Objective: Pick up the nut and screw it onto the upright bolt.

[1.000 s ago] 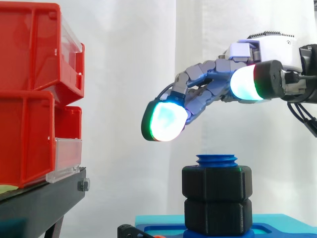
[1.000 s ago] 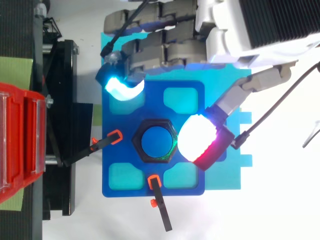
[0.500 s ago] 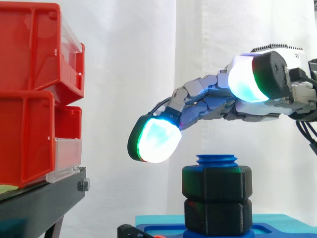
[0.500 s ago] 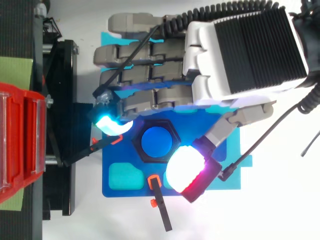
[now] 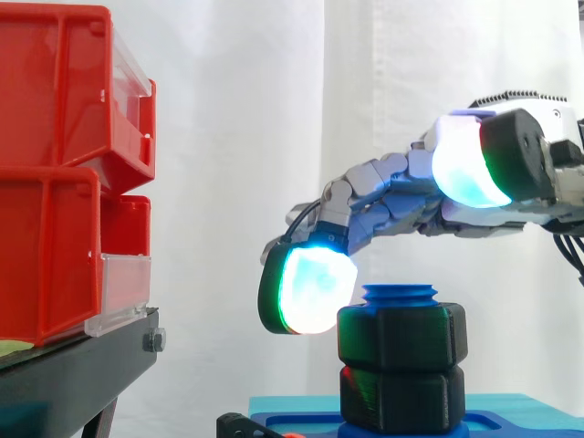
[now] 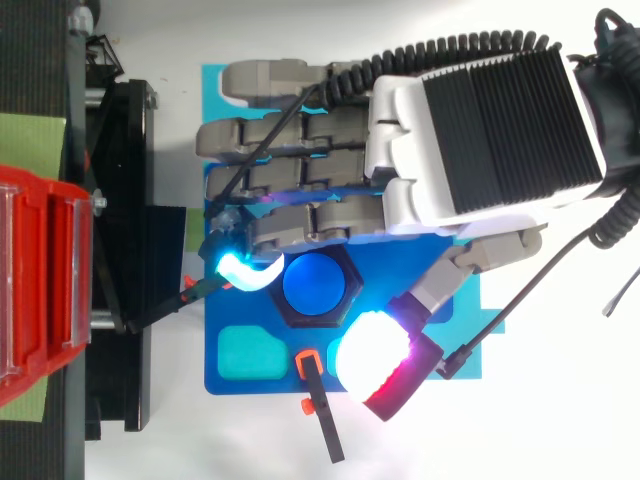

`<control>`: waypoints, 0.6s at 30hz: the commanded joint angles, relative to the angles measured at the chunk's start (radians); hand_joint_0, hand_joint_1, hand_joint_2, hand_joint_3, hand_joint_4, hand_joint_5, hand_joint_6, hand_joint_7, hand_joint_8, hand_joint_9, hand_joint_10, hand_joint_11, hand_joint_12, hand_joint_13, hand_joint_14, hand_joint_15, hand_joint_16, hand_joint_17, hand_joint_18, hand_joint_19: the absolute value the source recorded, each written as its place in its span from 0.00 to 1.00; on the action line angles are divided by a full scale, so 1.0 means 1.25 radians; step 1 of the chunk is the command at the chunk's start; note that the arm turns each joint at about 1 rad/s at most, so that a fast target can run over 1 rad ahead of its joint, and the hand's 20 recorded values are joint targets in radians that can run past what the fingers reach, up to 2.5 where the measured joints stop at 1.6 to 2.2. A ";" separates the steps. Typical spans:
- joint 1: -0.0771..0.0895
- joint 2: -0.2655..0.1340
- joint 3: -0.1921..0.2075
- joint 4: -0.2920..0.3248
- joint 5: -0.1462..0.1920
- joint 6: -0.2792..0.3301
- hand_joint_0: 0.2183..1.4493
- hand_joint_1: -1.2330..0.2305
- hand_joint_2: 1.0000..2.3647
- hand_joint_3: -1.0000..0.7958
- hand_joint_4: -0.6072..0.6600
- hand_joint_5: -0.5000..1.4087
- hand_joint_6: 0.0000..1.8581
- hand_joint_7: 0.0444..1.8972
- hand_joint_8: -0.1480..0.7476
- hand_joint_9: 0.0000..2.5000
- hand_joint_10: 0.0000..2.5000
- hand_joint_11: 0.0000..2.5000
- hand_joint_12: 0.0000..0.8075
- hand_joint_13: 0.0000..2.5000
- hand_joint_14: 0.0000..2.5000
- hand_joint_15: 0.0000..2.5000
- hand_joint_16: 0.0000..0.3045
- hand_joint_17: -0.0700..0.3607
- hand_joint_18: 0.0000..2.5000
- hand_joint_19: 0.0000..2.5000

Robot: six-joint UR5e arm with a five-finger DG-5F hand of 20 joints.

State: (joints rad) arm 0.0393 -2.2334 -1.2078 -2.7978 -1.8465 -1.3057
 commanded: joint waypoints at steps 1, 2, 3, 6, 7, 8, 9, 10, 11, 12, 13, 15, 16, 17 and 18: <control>0.002 0.000 -0.009 0.007 0.000 0.000 0.20 0.81 0.00 0.28 0.65 0.19 0.27 0.46 0.44 0.18 0.00 0.00 0.40 0.07 0.00 0.00 0.15 0.40 0.00 0.00; 0.000 0.000 -0.009 0.007 0.000 0.001 0.20 0.81 0.00 0.28 0.66 0.19 0.27 0.47 0.44 0.18 0.00 0.00 0.40 0.08 0.00 0.00 0.15 0.40 0.00 0.00; 0.000 0.000 -0.009 0.008 0.000 0.001 0.20 0.81 0.00 0.28 0.66 0.19 0.27 0.47 0.44 0.18 0.00 0.00 0.40 0.08 0.00 0.00 0.15 0.40 0.00 0.00; 0.000 0.000 -0.009 0.008 -0.002 0.001 0.21 0.81 0.00 0.28 0.66 0.20 0.27 0.50 0.44 0.19 0.00 0.00 0.40 0.08 0.00 0.00 0.15 0.39 0.00 0.00; 0.000 0.000 -0.009 0.008 0.000 0.001 0.21 0.81 0.00 0.28 0.66 0.20 0.27 0.51 0.44 0.19 0.00 0.00 0.40 0.08 0.00 0.00 0.15 0.39 0.00 0.00; 0.000 0.000 -0.009 0.008 0.000 0.001 0.21 0.80 0.00 0.28 0.66 0.20 0.27 0.53 0.44 0.19 0.00 0.00 0.40 0.08 0.00 0.00 0.14 0.39 0.00 0.00; 0.000 0.000 -0.009 0.008 0.000 0.001 0.21 0.80 0.00 0.28 0.66 0.20 0.27 0.55 0.44 0.19 0.00 0.00 0.40 0.08 0.00 0.00 0.14 0.39 0.00 0.00; 0.000 0.000 -0.009 0.008 0.000 0.001 0.21 0.80 0.00 0.28 0.65 0.20 0.27 0.55 0.44 0.19 0.00 0.00 0.40 0.08 0.00 0.00 0.14 0.39 0.00 0.00; 0.000 0.000 -0.009 0.008 0.000 0.001 0.21 0.80 0.00 0.28 0.65 0.21 0.27 0.57 0.44 0.19 0.00 0.00 0.40 0.08 0.00 0.00 0.14 0.39 0.00 0.00; -0.001 0.000 -0.009 0.008 0.000 0.000 0.21 0.80 0.00 0.28 0.64 0.21 0.27 0.58 0.44 0.19 0.00 0.00 0.40 0.08 0.00 0.00 0.14 0.39 0.00 0.00; -0.002 0.000 -0.009 0.008 -0.002 0.000 0.21 0.80 0.00 0.28 0.64 0.21 0.27 0.59 0.44 0.20 0.00 0.00 0.40 0.09 0.00 0.00 0.14 0.39 0.00 0.00; -0.003 0.000 -0.009 0.008 -0.002 0.000 0.21 0.79 0.00 0.28 0.62 0.21 0.27 0.61 0.44 0.20 0.00 0.00 0.40 0.09 0.00 0.00 0.14 0.39 0.00 0.00; -0.004 0.001 -0.009 0.008 -0.002 0.000 0.21 0.79 0.00 0.28 0.62 0.21 0.27 0.63 0.45 0.20 0.00 0.00 0.40 0.09 0.00 0.00 0.14 0.39 0.00 0.00; -0.006 0.000 -0.009 0.008 -0.003 0.000 0.21 0.79 0.00 0.28 0.61 0.21 0.27 0.64 0.45 0.20 0.00 0.00 0.40 0.09 0.00 0.00 0.14 0.39 0.00 0.00; -0.006 0.000 -0.009 0.008 -0.003 0.000 0.21 0.79 0.00 0.28 0.61 0.22 0.27 0.66 0.45 0.20 0.00 0.00 0.40 0.09 0.00 0.00 0.14 0.38 0.00 0.00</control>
State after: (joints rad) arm 0.0345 -2.2332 -1.2195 -2.7873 -1.8487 -1.3052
